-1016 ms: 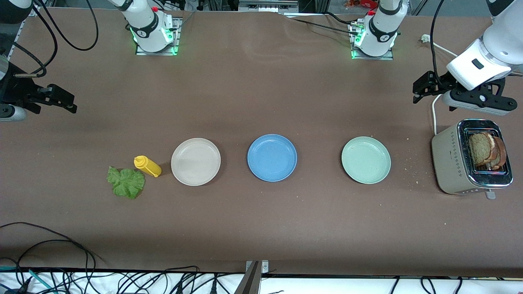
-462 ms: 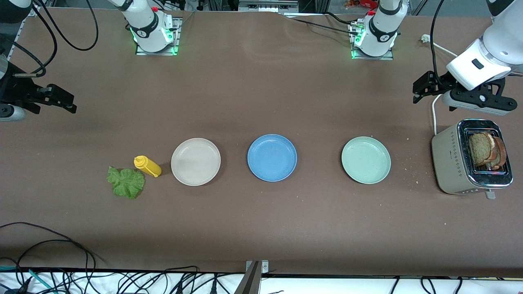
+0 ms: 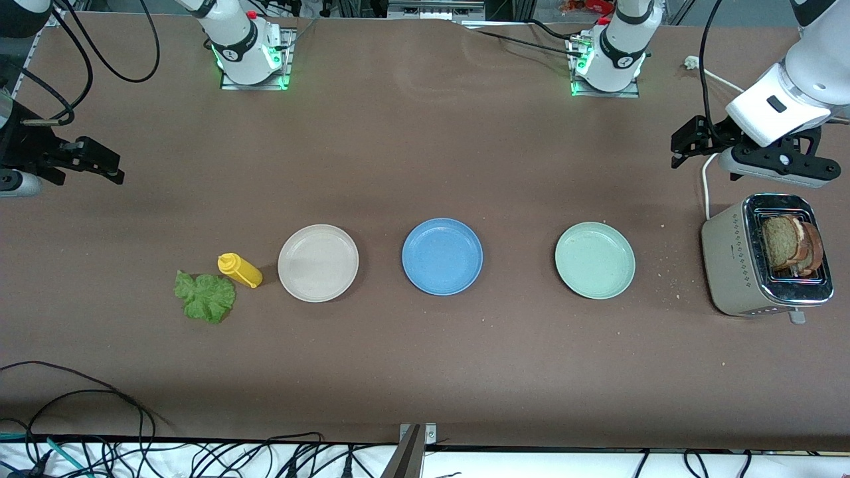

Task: Make sandwich in blue plate with both arms
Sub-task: 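Reach the left gripper down to the bread slices in the toaster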

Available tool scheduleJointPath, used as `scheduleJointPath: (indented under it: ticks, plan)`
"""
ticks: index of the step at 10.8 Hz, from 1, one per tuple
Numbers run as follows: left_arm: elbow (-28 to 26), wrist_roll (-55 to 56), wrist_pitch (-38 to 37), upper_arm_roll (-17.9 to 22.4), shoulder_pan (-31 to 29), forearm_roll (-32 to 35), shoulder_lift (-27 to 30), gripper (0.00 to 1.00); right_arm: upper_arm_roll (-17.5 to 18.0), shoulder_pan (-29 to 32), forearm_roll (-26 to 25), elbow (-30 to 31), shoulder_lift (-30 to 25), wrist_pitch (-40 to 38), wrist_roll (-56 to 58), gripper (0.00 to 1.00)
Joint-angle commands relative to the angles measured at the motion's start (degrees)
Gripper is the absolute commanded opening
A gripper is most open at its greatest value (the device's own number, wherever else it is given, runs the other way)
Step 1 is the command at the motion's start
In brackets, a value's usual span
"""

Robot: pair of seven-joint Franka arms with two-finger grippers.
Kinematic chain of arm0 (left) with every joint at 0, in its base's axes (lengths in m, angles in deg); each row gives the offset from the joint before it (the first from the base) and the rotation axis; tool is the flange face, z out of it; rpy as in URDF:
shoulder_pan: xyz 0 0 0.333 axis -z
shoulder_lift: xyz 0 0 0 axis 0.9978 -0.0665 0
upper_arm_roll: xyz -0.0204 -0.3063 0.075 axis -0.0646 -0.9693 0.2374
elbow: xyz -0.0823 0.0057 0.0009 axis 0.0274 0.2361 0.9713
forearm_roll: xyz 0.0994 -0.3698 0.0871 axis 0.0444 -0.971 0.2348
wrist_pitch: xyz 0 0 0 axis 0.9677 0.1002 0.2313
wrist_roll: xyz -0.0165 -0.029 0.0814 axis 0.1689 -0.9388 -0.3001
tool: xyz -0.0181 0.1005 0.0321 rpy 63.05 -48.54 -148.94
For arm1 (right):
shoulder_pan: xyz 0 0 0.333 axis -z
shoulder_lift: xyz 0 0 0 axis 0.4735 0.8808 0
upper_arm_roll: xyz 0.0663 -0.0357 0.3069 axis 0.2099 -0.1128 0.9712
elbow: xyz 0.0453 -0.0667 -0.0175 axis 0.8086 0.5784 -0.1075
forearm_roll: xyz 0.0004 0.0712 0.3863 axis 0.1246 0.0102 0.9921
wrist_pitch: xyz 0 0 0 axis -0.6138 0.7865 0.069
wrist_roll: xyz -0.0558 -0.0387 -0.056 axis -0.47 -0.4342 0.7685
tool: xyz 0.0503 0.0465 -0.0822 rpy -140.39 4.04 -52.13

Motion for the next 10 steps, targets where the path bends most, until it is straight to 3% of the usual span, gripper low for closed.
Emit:
scheduleJointPath:
  ticks: [1, 4, 7, 10]
  plan:
    - [1.0, -0.3, -1.0, 0.6, -1.1, -0.3, -1.1, 1.00, 0.0, 0.0, -0.6, -1.4, 0.4, -0.6, -0.5, 1.00]
    - [2.2, -0.6, -0.5, 0.6, -7.5, 0.6, -6.0, 1.00, 0.0, 0.0, -0.5, -1.4, 0.4, -0.7, -0.6, 1.00]
    - [8.3, -3.7, -0.3, 0.6, -14.7, 0.4, -15.5, 1.00, -0.1, 0.1, -0.7, -1.4, 0.4, -0.6, -0.1, 1.00]
    - [11.2, -10.6, 6.0, 0.6, -19.5, 0.6, -23.2, 1.00, -0.2, 0.1, -1.0, -1.4, 0.6, -0.6, 0.0, 1.00]
